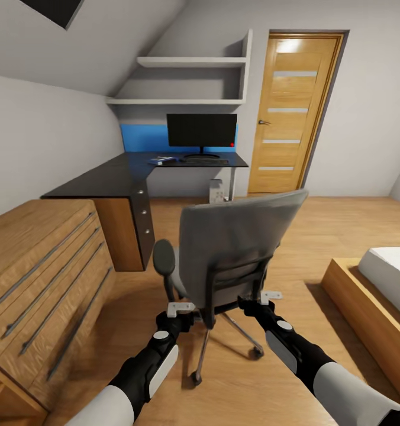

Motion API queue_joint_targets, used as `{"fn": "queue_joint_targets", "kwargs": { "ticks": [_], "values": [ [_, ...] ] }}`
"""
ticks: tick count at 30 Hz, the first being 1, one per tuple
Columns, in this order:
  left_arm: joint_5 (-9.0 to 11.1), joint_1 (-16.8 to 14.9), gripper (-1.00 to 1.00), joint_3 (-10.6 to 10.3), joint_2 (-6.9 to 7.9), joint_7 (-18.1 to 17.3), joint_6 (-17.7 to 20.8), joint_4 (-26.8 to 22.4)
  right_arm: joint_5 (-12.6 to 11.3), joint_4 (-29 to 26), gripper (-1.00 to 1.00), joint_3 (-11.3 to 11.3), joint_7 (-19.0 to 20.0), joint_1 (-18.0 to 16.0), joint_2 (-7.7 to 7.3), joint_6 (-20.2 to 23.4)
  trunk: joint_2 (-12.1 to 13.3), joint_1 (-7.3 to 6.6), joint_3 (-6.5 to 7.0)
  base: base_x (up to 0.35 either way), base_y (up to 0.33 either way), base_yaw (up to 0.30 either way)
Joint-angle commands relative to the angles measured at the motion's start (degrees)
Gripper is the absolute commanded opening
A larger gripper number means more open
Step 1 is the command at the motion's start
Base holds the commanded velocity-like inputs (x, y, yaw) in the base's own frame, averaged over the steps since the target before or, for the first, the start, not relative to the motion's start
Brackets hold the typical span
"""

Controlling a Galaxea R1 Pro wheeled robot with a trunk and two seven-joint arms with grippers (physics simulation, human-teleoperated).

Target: In the bedroom, organize the workspace by keeping the computer under the desk, ensuring the monitor is on the desk, placing the keyboard on the desk next to the monitor, placing the mouse on the desk next to the keyboard, moving the folder from the swivel chair onto the desk next to the mouse, stacking the notebook on top of the folder with the pen on top of the notebook, and positioning the swivel chair next to the desk.

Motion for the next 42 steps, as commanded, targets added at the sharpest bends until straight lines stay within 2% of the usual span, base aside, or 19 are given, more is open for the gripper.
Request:
{"fn": "queue_joint_targets", "kwargs": {
  "ticks": [1, 11, 16, 19, 31, 42],
  "values": [
    [0.3, 0.0, 1.00, -0.2, 0.00, 0.4, 0.2, -0.1, -0.5, -0.1, 1.00, 0.5, -0.4, -0.1, -0.05, -0.3, 0.0, 0.00, -0.05, 0.102, 0.223, 0.000],
    [0.3, 0.0, 1.00, -0.1, 0.00, 0.3, 0.2, -0.2, -0.6, 0.0, 1.00, 1.3, -0.4, -0.1, 0.45, -0.3, 0.0, 0.00, -0.05, 0.014, 0.031, 0.005],
    [0.3, 0.0, 1.00, -0.1, 0.00, 0.3, 0.2, -0.2, -0.5, 0.2, 1.00, 1.3, -0.7, -0.1, 2.37, -0.4, 0.0, 0.00, -0.05, 0.000, 0.000, 0.190],
    [0.3, 0.0, 1.00, -0.1, 0.00, 0.3, 0.2, -0.2, -0.5, 0.3, 1.00, 1.3, -0.7, -0.1, 2.83, -0.4, 0.0, 0.00, -0.05, 0.000, 0.000, 0.259],
    [0.3, 0.0, 1.00, -0.1, 0.00, 0.3, 0.2, -0.2, -0.5, 0.3, 1.00, 1.3, -0.7, -0.1, 2.99, -0.4, 0.0, 0.00, -0.05, 0.000, 0.000, 0.246],
    [0.3, 0.0, 1.00, -0.1, 0.00, 0.3, 0.2, -0.2, -0.5, 0.4, 1.00, 1.2, -0.5, -0.1, 2.90, -0.4, 0.0, 0.00, 0.15, -0.108, 0.096, -0.034]
  ]
}}
